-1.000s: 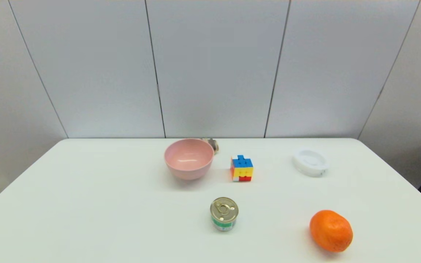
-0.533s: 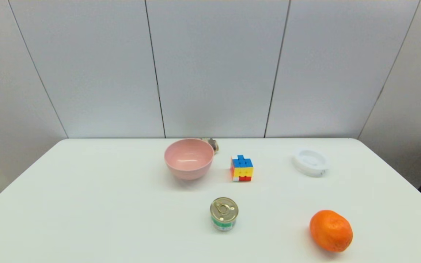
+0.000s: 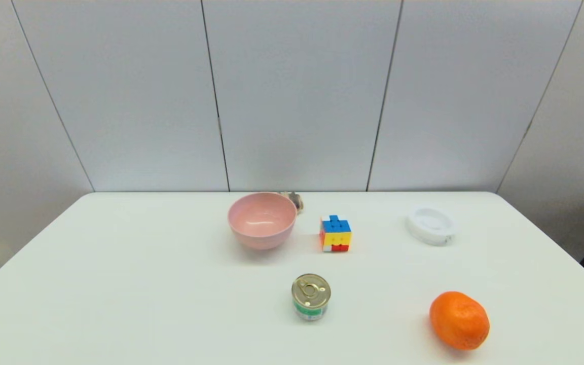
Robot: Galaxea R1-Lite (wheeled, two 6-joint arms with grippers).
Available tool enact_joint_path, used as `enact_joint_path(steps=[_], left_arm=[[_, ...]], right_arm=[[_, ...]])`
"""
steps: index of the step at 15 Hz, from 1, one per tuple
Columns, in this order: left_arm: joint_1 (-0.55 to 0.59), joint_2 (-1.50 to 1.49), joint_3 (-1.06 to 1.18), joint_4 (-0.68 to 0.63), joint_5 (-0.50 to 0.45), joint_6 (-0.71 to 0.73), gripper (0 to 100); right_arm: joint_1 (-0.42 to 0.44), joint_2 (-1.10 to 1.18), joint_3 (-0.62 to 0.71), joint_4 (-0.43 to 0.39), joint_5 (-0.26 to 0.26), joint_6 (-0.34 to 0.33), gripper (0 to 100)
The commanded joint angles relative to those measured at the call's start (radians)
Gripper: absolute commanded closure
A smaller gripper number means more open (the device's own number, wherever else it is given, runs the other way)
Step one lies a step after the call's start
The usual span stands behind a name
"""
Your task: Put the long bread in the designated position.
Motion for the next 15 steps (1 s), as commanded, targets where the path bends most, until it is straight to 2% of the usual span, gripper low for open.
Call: enact_joint_path(steps=[1,15], left_arm=[[0.000,0.004,0.002,-0.003,0.014,-0.040,0],[0.000,0.004,0.002,-0.003,0.014,-0.040,0]], right_arm=[[0.001,0.001,0.000,0.000,0.000,-0.002,0],[0.001,0.001,0.000,0.000,0.002,-0.009,0]])
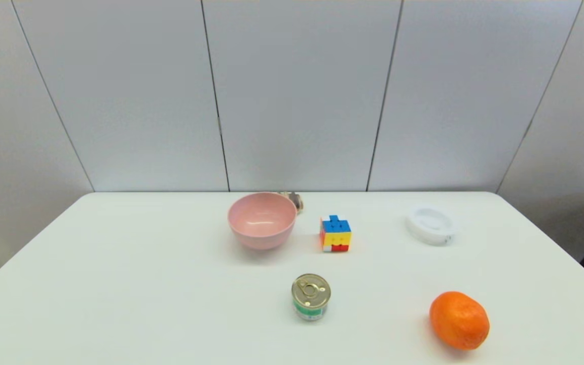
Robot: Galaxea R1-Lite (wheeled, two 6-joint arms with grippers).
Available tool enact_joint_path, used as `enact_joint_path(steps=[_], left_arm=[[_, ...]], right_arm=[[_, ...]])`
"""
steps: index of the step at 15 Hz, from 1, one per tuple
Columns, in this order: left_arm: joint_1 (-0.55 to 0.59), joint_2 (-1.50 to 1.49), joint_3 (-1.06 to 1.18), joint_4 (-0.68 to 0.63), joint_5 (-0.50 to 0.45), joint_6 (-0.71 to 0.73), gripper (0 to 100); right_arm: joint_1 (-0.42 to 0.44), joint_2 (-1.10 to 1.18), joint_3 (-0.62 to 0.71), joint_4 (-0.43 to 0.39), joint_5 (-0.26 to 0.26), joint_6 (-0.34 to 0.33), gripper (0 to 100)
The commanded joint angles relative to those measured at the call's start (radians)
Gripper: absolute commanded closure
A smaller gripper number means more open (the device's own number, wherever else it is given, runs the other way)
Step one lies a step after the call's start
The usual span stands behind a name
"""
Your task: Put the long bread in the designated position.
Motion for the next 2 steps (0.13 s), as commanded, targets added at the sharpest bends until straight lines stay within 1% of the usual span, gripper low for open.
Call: enact_joint_path(steps=[1,2], left_arm=[[0.000,0.003,0.002,0.000,0.000,0.000,0],[0.000,0.003,0.002,0.000,0.000,0.000,0]], right_arm=[[0.001,0.001,0.002,-0.001,-0.003,0.012,0],[0.001,0.001,0.002,-0.001,-0.003,0.013,0]])
